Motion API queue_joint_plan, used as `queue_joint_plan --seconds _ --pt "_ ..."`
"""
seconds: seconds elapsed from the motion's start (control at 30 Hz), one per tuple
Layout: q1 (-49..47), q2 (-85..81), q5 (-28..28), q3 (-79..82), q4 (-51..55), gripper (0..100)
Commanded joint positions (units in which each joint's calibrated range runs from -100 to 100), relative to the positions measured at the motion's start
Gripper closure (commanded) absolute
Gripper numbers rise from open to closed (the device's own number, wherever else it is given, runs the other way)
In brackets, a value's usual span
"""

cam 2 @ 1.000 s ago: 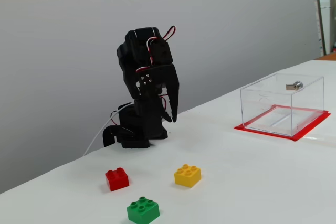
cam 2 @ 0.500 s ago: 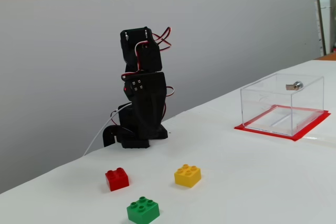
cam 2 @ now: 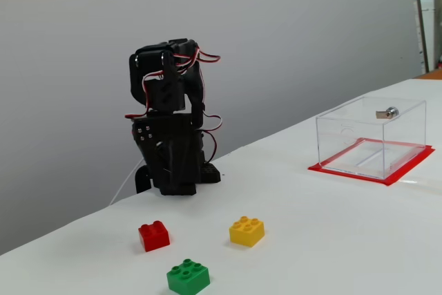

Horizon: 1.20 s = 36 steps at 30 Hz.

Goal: Pick the red lego brick and place it into the transparent box

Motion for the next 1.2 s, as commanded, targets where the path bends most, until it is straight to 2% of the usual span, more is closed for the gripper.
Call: queue_joint_plan --seconds 0.0,0.23,0.53,0.63,0.87,1.17 --pt "1.71 3.21 2.56 -2.26 -5.79 99" --pt "2.08 5.07 7.47 -3.53 -7.70 99" --pt "4.59 5.92 6.79 -4.98 -7.62 98" --pt "4.89 5.92 5.70 -4.61 -7.62 93" --pt "4.52 6.01 5.64 -3.17 -7.53 70" --pt "3.41 6.01 5.96 1.35 -8.40 63"
